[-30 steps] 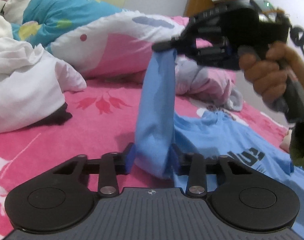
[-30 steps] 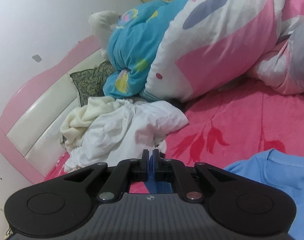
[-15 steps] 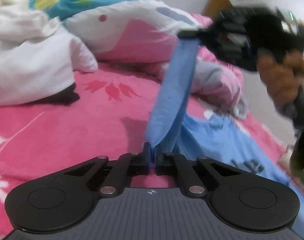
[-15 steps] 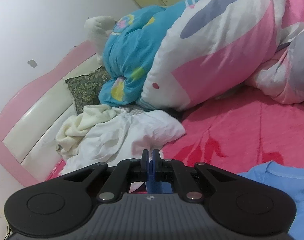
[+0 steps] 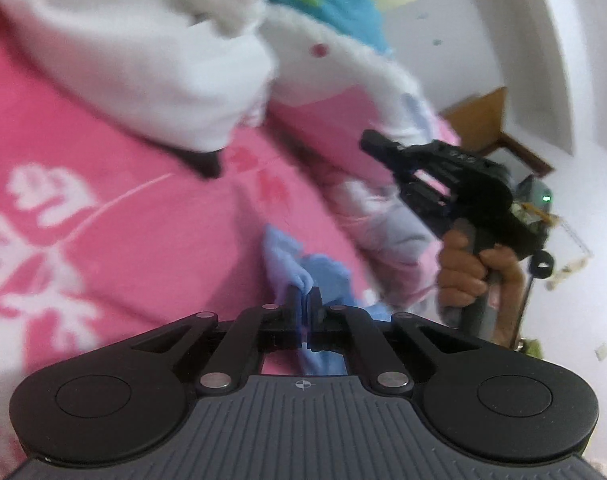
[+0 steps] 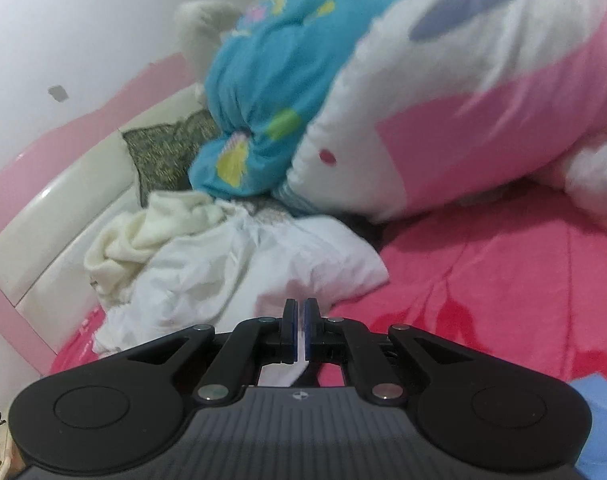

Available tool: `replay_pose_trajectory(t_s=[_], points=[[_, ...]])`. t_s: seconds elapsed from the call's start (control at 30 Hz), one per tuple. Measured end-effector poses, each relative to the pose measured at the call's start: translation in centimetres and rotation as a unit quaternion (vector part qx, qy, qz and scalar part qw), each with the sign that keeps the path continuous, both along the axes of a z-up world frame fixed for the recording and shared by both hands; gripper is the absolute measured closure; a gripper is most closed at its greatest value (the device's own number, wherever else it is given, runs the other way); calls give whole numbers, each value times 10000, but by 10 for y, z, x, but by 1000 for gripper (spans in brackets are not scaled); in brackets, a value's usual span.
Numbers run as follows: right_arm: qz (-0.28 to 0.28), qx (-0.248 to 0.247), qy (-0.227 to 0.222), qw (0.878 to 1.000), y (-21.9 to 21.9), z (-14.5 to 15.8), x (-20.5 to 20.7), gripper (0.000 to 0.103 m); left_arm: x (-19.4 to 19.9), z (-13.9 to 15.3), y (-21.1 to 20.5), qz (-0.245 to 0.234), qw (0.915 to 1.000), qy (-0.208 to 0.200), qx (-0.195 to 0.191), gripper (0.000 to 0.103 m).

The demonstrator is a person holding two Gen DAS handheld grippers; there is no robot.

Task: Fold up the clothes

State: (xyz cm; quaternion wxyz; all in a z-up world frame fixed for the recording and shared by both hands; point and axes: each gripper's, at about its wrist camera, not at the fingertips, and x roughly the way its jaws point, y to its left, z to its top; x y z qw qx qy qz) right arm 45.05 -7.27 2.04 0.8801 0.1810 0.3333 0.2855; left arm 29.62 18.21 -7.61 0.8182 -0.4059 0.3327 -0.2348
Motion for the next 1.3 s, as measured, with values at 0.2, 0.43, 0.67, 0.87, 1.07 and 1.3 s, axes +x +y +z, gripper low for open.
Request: replay_pose_trajectory(t_s=[0.2, 0.43, 0.67, 0.87, 1.07, 1.3], points=[[-60, -49, 989, 9951, -13, -26, 4, 93, -3, -5, 11, 61, 9993, 282, 219, 91], [-233, -241, 1919, 9808, -28, -42, -11, 60, -21, 19, -11, -26, 9894, -603, 1322, 50], [-220, -891, 2491, 9641, -1, -62, 1, 51, -23, 22, -35, -25, 9712, -828, 2234, 38], [158, -632, 2420, 9681, 37, -63, 20, 49, -19, 16, -29, 83, 9751, -662, 2114, 47], [324, 144, 2069, 9777, 42, -47, 15, 46, -16, 11, -24, 195, 9786, -505, 1984, 48], [15, -728, 2132, 9743, 43, -50, 17, 46, -16, 8, -23, 411, 9813, -402, 1836, 60]])
